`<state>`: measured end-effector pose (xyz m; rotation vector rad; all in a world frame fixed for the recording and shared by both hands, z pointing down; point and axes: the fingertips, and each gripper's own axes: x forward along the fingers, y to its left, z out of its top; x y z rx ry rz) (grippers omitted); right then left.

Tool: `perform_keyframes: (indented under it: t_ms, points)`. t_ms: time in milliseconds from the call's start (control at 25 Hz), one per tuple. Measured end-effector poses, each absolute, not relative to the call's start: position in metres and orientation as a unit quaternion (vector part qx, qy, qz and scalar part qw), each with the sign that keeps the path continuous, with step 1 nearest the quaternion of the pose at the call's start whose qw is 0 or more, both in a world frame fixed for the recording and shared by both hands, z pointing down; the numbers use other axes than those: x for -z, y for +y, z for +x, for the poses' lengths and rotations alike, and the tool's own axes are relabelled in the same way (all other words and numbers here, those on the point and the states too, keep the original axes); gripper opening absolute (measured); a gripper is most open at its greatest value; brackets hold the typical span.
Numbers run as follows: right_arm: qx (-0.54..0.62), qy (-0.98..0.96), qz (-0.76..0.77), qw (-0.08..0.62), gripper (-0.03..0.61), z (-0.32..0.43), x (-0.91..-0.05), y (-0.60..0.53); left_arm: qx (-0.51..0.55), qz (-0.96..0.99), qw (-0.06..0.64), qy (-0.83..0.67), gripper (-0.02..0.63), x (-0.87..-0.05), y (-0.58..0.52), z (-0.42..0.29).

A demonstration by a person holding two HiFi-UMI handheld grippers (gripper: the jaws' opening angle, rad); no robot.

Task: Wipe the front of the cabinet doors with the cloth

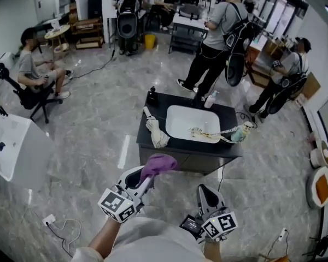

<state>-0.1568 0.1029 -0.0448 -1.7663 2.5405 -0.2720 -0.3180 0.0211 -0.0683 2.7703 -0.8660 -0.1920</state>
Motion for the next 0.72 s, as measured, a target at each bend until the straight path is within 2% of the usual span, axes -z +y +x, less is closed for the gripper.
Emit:
perform_keyframes:
  t_ms: [240,480,720]
  points:
    - [0.108,0.825,-0.554,0.033,0.026,-0.154,0.035,0.149,0.017,0.932,0.128,-0.340,0.087,0.053,0.095,-0.334]
    - [0.102,0.821,-0.562,0.011,0.026,-0.146,0.011,0.186,-0.019,0.928,0.130,-0.349,0.087,0.040,0.139,-0.325]
    - [0.084,0.791,-0.605,0.038,0.026,-0.165,0.017,0.206,-0.012,0.953,0.067,-0.295,0.087,0.063,0.131,-0.314]
